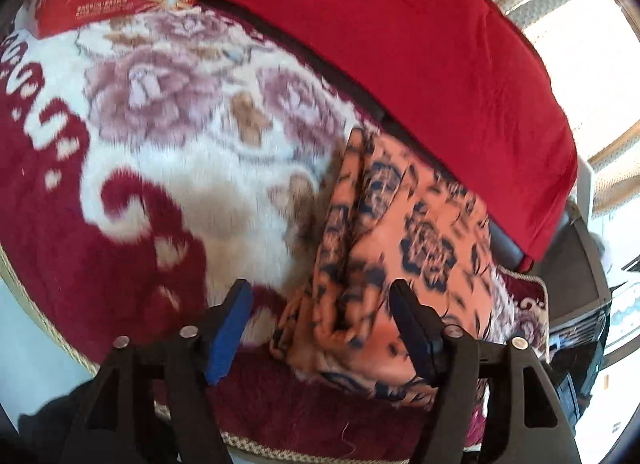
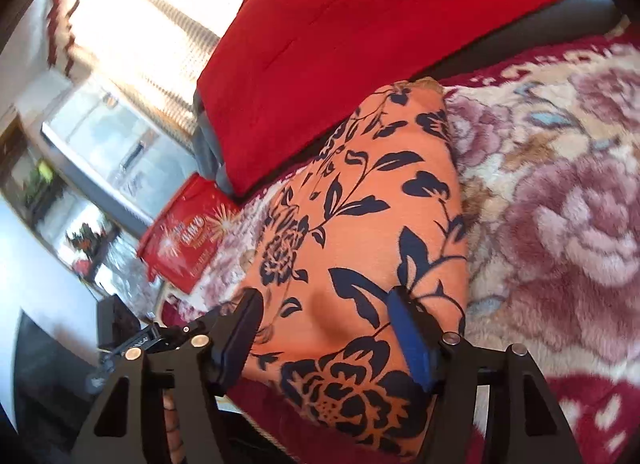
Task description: Fold small clothes
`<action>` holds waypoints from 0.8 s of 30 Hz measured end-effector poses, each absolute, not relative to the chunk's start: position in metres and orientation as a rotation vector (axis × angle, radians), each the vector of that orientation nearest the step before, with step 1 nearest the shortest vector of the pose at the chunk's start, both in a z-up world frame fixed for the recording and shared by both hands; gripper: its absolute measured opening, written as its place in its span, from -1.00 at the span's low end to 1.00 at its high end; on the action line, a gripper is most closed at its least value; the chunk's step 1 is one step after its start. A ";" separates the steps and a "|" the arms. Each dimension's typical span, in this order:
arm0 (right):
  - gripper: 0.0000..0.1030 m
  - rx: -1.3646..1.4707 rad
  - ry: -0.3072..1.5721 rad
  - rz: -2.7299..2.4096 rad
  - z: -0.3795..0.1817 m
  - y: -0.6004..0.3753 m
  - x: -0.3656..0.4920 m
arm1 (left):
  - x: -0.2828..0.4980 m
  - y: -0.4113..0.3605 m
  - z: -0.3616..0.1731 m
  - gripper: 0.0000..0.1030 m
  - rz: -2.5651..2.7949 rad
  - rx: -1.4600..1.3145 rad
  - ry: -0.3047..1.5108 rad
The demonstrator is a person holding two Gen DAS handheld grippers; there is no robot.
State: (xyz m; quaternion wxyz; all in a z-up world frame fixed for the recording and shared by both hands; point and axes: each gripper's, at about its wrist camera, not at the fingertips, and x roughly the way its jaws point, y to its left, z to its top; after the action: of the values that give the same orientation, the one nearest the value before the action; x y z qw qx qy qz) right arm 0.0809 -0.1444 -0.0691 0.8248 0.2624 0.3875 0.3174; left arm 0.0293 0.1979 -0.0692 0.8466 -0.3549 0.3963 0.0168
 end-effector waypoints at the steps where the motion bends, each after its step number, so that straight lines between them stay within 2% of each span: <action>1: 0.39 0.579 0.831 0.680 -0.065 -0.147 0.076 | 0.033 0.200 -0.069 0.42 0.026 -0.763 0.833; 5: 0.51 0.720 0.868 0.735 -0.066 -0.154 0.052 | 0.042 0.204 -0.083 0.41 0.032 -0.805 0.870; 17: 0.52 1.137 1.009 0.715 -0.130 -0.139 0.047 | 0.040 0.195 -0.085 0.40 0.034 -0.800 0.887; 24: 0.51 1.131 0.923 0.616 -0.132 -0.143 0.050 | 0.041 0.186 -0.083 0.39 0.032 -0.740 0.903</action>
State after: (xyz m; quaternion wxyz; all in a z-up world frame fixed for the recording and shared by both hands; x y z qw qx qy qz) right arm 0.0505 -0.1426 -0.1317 0.7024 0.5081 0.4146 0.2768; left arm 0.0411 0.1861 -0.0831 0.8341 -0.3495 0.4264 0.0151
